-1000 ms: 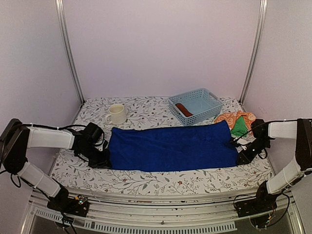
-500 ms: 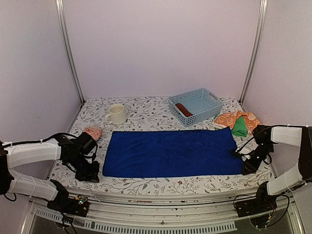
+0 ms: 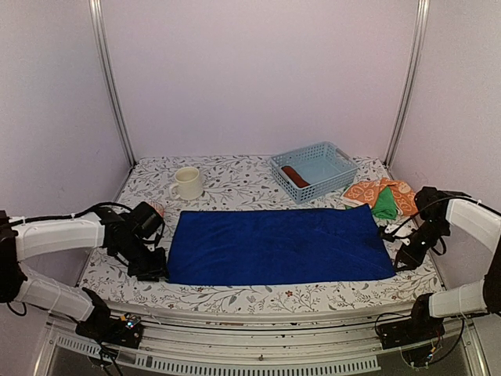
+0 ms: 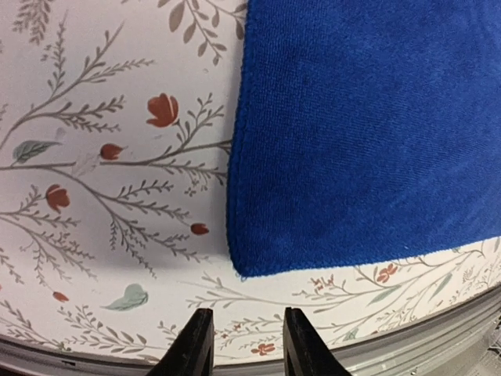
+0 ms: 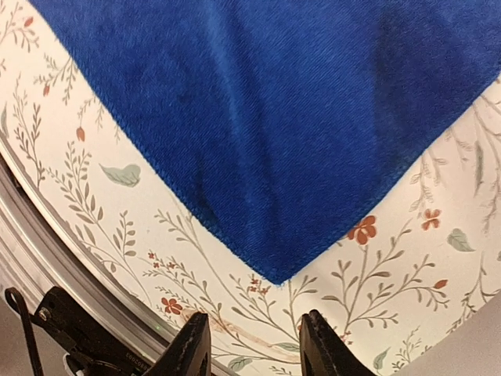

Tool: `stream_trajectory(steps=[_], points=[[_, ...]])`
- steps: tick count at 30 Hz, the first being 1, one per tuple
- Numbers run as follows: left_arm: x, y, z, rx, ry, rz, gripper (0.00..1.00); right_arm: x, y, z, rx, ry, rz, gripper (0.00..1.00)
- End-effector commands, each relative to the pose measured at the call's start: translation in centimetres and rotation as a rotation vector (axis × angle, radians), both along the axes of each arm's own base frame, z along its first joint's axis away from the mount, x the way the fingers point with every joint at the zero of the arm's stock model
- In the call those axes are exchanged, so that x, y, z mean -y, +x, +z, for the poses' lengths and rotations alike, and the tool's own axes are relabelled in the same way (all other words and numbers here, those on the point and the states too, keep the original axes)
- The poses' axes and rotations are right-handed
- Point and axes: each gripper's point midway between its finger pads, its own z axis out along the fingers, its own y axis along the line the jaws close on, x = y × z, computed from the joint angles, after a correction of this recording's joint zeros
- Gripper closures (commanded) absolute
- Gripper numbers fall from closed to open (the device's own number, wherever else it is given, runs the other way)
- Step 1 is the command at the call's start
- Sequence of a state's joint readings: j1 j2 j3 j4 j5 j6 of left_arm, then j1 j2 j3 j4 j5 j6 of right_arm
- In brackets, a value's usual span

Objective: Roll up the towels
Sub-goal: Adjust the towel at the center of the board.

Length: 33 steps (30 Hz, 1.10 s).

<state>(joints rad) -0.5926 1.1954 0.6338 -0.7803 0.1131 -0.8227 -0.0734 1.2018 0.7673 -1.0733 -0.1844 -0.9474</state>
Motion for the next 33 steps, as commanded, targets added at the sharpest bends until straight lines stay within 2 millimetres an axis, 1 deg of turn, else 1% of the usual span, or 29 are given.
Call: stream_trajectory(steps=[1,4,8,10,13,16,20,22,25,29,31,33], points=[[0.3,1.7,-1.4,-0.002,0.054,-0.040,0.68,0.8,-2.2,-2.3,-0.071,-0.040,0.004,0.56],[0.1,2.0,-1.9,-0.001,0.077,-0.034,0.69,1.0,-2.2,-3.0,-0.051,-0.051,0.022,0.54],[0.2,2.1,-2.6,-0.011,0.081,-0.039,0.74,1.5,-2.0,-4.0,-0.030,-0.079,0.072,0.52],[0.3,2.0,-3.1,-0.025,0.081,-0.043,0.80,1.6,-2.2,-4.5,-0.031,-0.091,0.100,0.52],[0.0,1.7,-3.7,-0.045,0.098,-0.044,0.92,2.0,-2.3,-5.3,-0.029,-0.113,0.134,0.52],[-0.1,1.5,-3.9,-0.051,0.103,-0.047,1.00,2.3,-1.8,-5.7,-0.015,-0.132,0.138,0.52],[-0.2,1.5,-3.7,-0.056,0.115,-0.053,1.00,2.3,-0.9,-5.9,0.003,-0.130,0.125,0.55],[-0.4,1.5,-3.6,-0.059,0.125,-0.055,1.00,2.2,-0.7,-6.0,0.005,-0.127,0.126,0.58],[-0.5,1.5,-3.4,-0.052,0.129,-0.053,1.00,2.5,-0.5,-6.2,-0.001,-0.141,0.122,0.59],[-0.6,1.4,-3.3,-0.051,0.130,-0.051,1.00,2.8,0.3,-5.6,0.026,-0.158,0.117,0.58],[-0.7,1.4,-3.3,-0.050,0.131,-0.050,1.00,2.5,0.6,-5.2,0.043,-0.144,0.129,0.57],[-0.7,1.4,-3.3,-0.050,0.132,-0.052,1.00,2.0,0.5,-5.2,0.040,-0.127,0.144,0.57]])
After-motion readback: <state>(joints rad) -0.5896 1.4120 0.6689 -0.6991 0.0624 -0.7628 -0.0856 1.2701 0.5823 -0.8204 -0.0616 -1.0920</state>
